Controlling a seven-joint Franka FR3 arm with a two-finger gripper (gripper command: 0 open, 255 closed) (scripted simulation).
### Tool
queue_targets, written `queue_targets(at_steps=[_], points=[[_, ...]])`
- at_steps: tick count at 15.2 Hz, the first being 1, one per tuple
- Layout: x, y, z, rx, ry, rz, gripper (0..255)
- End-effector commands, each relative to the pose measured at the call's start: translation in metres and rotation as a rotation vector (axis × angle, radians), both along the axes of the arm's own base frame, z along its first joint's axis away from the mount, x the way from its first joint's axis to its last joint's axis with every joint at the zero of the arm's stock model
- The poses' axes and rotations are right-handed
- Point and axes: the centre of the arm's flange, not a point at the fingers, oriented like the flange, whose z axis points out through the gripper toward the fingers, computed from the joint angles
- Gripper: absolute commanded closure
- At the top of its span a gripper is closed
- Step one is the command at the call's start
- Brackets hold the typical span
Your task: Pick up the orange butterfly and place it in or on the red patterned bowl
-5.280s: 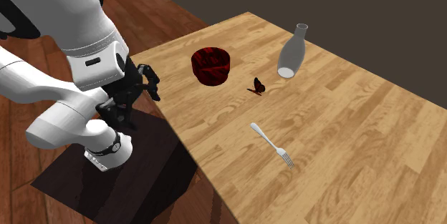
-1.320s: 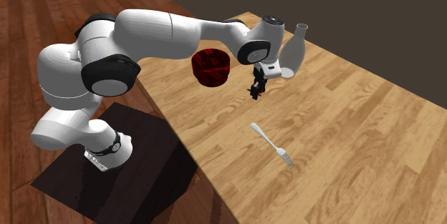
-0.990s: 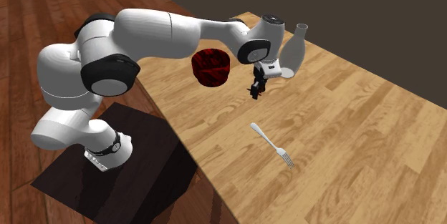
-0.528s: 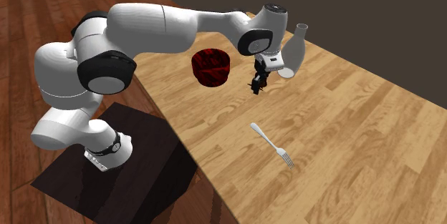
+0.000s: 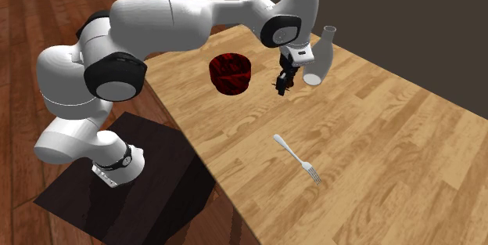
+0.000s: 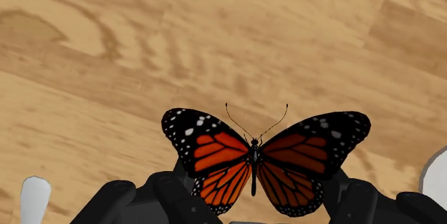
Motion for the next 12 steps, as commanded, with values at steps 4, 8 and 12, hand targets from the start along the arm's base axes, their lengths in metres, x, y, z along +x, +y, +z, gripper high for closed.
queue_targets(at_steps=[4,8,12], points=[[0.000,0.000,0.026,0.000,0.001,0.000,255],[0.000,0.000,0.047,0.000,0.001,0.000,255],[0.000,0.000,0.068,0.000,0.001,0.000,255]])
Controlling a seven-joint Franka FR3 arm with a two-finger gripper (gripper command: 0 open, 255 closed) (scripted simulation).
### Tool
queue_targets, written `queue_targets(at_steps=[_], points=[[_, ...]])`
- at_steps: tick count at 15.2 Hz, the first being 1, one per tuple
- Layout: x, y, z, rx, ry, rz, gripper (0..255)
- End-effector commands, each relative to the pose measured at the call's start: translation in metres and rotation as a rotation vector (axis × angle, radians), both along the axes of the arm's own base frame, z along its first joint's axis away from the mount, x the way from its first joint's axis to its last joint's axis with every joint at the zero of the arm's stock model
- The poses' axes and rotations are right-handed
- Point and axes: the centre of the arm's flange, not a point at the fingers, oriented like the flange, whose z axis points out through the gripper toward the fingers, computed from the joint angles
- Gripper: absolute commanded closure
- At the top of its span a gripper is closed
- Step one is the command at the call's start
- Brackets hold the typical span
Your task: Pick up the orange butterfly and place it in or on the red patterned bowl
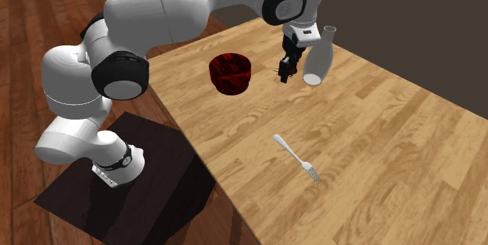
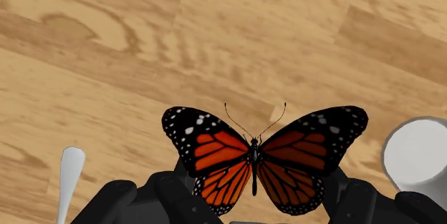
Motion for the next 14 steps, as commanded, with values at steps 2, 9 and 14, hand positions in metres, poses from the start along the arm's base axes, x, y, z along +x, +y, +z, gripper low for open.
queue_targets(at_steps=[2,9,14], points=[[0.000,-0.001,0.015,0.000,0.001,0.000,255],[-0.052,0.008,0.025,0.000,0.001,0.000,255],[-0.116,0.021,0.023,0.000,0.001,0.000,255]])
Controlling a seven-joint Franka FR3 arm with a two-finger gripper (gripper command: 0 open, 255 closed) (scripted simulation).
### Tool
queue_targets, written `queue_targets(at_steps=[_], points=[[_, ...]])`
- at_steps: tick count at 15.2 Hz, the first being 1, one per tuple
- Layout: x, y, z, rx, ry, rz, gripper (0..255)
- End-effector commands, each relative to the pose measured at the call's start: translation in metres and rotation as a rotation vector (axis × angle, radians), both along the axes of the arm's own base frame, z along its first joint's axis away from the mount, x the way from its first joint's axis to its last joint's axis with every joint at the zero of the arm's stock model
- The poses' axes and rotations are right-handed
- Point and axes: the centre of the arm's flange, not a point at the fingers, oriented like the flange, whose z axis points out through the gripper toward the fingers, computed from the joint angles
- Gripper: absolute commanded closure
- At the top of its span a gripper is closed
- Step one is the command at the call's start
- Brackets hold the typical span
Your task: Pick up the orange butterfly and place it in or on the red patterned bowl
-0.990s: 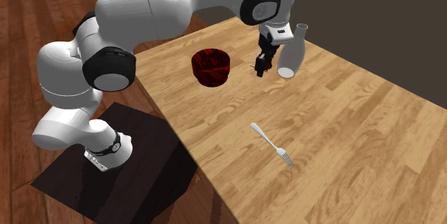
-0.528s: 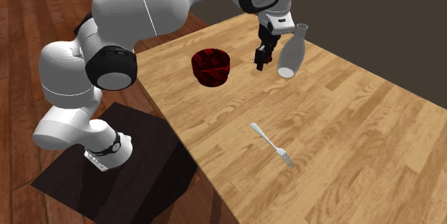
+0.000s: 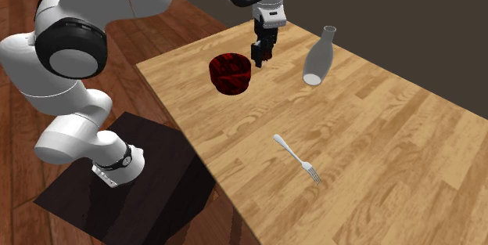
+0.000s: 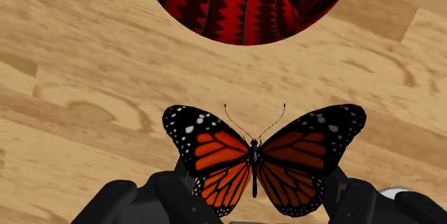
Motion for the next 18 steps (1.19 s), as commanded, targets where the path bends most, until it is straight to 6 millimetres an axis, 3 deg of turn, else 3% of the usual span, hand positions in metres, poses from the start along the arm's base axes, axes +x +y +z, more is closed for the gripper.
queue_targets(at_steps=[1,10,18], points=[[-0.027,0.005,-0.003,-0.001,0.000,-0.001,255],[-0.143,0.027,-0.008,-0.001,0.000,-0.001,255],[-0.143,0.027,-0.050,-0.001,0.000,-0.001,255]])
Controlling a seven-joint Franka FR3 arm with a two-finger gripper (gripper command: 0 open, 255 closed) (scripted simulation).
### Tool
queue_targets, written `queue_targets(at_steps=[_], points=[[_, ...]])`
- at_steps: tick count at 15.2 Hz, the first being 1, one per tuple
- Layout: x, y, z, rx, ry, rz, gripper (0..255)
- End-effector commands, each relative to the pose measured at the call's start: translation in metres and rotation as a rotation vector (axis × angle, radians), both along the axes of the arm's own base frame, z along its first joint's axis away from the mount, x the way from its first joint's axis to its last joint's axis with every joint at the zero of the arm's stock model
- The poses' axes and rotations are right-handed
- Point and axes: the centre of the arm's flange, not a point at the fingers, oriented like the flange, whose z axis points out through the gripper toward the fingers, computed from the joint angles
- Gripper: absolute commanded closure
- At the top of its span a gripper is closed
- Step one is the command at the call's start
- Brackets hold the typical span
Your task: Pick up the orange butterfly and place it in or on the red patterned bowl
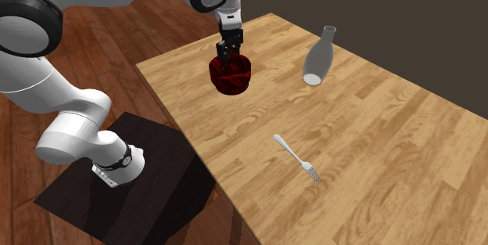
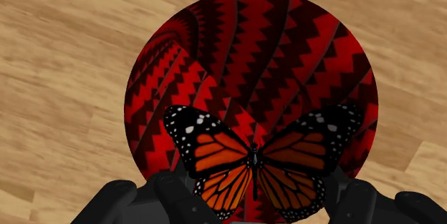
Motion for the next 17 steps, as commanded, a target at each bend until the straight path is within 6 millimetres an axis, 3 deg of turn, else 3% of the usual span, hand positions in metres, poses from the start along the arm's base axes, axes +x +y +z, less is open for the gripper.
queue_targets(at_steps=[1,3,11,12,17], points=[[-0.001,0.000,-0.011,0.000,0.000,0.000,255],[-0.001,0.000,-0.024,0.000,0.000,0.000,255],[-0.001,0.000,-0.024,0.000,0.000,0.000,255],[-0.001,0.000,-0.024,0.000,0.000,0.000,0],[-0.001,0.000,-0.024,0.000,0.000,0.000,0]])
